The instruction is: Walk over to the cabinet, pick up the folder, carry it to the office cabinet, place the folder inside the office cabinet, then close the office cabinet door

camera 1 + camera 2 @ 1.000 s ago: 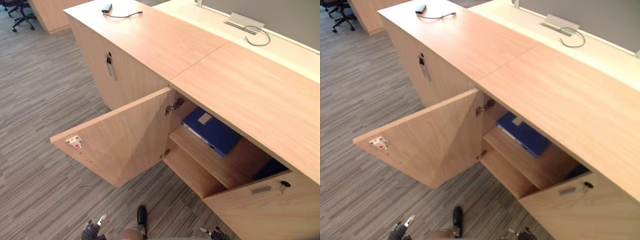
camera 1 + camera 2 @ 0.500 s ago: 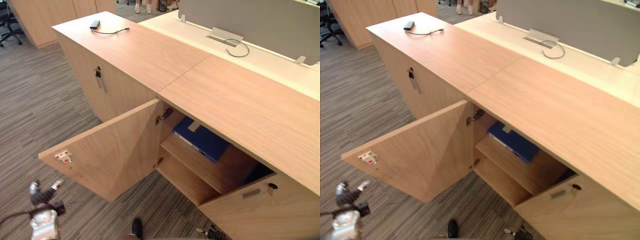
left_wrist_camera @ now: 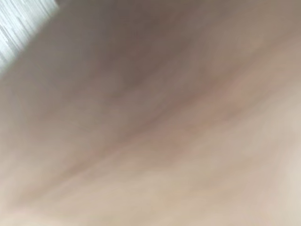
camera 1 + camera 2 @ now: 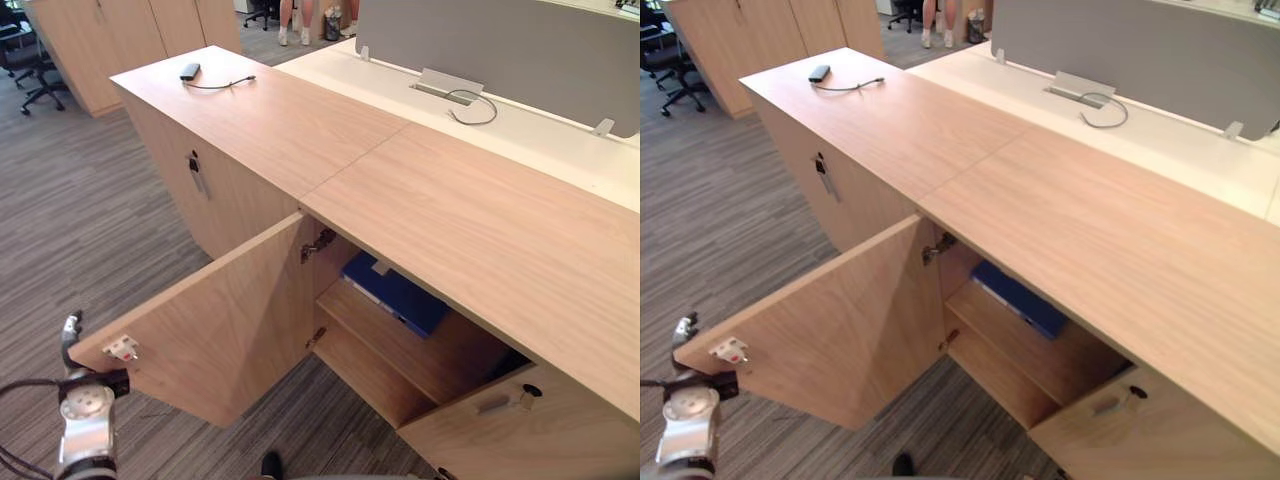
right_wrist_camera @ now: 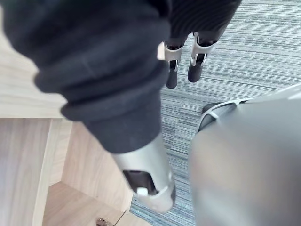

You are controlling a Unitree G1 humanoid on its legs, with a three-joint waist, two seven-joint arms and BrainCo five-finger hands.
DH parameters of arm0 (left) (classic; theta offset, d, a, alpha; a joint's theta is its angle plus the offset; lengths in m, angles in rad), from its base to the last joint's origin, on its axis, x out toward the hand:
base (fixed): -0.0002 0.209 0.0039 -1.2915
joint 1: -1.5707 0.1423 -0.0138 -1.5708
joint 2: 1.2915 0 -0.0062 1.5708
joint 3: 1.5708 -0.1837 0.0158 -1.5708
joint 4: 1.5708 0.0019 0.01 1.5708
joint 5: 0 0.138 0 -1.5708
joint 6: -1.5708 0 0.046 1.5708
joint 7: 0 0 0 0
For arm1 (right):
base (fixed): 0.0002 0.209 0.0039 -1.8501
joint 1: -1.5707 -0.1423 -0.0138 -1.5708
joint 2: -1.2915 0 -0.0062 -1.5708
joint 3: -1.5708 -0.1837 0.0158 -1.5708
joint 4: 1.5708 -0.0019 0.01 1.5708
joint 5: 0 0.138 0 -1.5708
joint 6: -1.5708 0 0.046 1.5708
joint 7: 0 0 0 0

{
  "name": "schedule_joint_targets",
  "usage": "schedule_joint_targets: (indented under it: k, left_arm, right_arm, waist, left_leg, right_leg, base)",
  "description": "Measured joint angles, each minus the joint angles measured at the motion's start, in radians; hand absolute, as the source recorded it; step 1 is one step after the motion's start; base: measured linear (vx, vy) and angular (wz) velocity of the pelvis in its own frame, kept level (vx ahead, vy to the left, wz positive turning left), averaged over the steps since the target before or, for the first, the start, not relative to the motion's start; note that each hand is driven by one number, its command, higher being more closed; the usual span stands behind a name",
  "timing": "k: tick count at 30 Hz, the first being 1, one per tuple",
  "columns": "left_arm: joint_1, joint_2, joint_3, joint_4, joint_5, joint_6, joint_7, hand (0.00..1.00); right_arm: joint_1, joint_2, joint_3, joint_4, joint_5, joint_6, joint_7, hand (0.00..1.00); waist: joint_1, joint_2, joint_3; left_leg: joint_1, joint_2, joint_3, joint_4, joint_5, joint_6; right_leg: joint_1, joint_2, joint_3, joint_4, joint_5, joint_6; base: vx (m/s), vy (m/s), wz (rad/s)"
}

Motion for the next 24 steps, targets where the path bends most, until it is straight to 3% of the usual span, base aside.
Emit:
schedule_joint_targets:
  k: [6, 10, 14, 16, 18, 22, 23, 24]
  left_arm:
    - [0.148, -0.083, -0.162, -0.175, -0.038, -0.053, -0.090, 0.00]
    - [0.208, -0.115, -0.272, -0.228, -0.037, -0.063, -0.137, 0.00]
    - [0.292, -0.132, -0.386, -0.299, -0.035, -0.059, -0.181, 0.00]
    - [0.332, -0.128, -0.464, -0.388, -0.037, -0.059, -0.229, 0.00]
    - [0.351, -0.128, -0.535, -0.448, -0.039, -0.060, -0.275, 0.00]
    - [0.353, -0.127, -0.657, -0.566, -0.043, -0.090, -0.345, 0.00]
    - [0.343, -0.125, -0.663, -0.587, -0.043, -0.095, -0.363, 0.00]
    - [0.346, -0.125, -0.664, -0.599, -0.047, -0.096, -0.371, 0.00]
  right_arm:
    - [0.011, -0.006, 0.006, -0.004, -0.021, 0.001, 0.002, 0.00]
    - [0.008, -0.006, 0.029, -0.016, -0.039, 0.001, 0.010, 0.00]
    - [0.008, 0.004, 0.070, -0.030, -0.042, 0.001, 0.017, 0.00]
    - [0.008, 0.011, 0.095, -0.034, -0.041, -0.001, 0.018, 0.00]
    - [0.007, 0.009, 0.129, -0.043, -0.042, -0.002, 0.019, 0.00]
    - [-0.003, 0.003, 0.152, -0.054, -0.041, -0.003, 0.034, 0.00]
    - [-0.002, 0.010, 0.152, -0.051, -0.039, -0.009, 0.036, 0.00]
    - [-0.001, 0.001, 0.152, -0.055, -0.041, -0.014, 0.040, 0.00]
  waist:
    - [0.015, -0.002, 0.001]
    - [0.017, -0.011, 0.008]
    - [0.028, -0.037, 0.025]
    - [0.038, -0.059, 0.039]
    - [0.044, -0.065, 0.045]
    - [0.038, -0.072, 0.047]
    - [0.031, -0.083, 0.047]
    - [0.035, -0.080, 0.048]
  left_leg:
    - [-0.005, -0.022, -0.026, -0.001, 0.011, 0.012]
    - [-0.007, -0.043, -0.038, 0.000, 0.017, 0.022]
    - [0.004, -0.052, -0.020, 0.003, 0.024, 0.037]
    - [0.010, -0.050, -0.007, 0.005, 0.020, 0.039]
    - [0.020, -0.044, 0.017, 0.004, 0.011, 0.049]
    - [0.003, -0.033, 0.070, 0.008, -0.004, 0.047]
    - [-0.029, -0.042, 0.075, 0.077, -0.013, 0.041]
    - [-0.040, -0.024, 0.089, 0.094, -0.018, 0.041]
  right_leg:
    - [-0.001, -0.030, -0.017, 0.022, 0.002, 0.005]
    - [-0.002, -0.053, -0.026, 0.037, 0.008, 0.015]
    - [-0.001, -0.071, -0.025, 0.060, 0.016, 0.025]
    - [-0.006, -0.075, -0.024, 0.080, 0.023, 0.019]
    - [-0.026, -0.085, -0.025, 0.120, 0.028, 0.010]
    - [-0.065, -0.117, -0.148, 0.150, 0.012, -0.048]
    - [-0.077, -0.133, -0.185, 0.147, 0.005, -0.068]
    - [-0.075, -0.135, -0.236, 0.143, 0.000, -0.137]
  base:
    - [-0.07, 0.032, 0.11]
    - [-0.07, 0.068, 0.12]
    - [-0.05, 0.051, -0.02]
    - [-0.04, 0.026, -0.17]
    - [-0.06, 0.013, -0.37]
    - [-0.10, 0.015, -0.44]
    - [-0.03, 0.024, -0.32]
    - [-0.02, 0.026, -0.46]
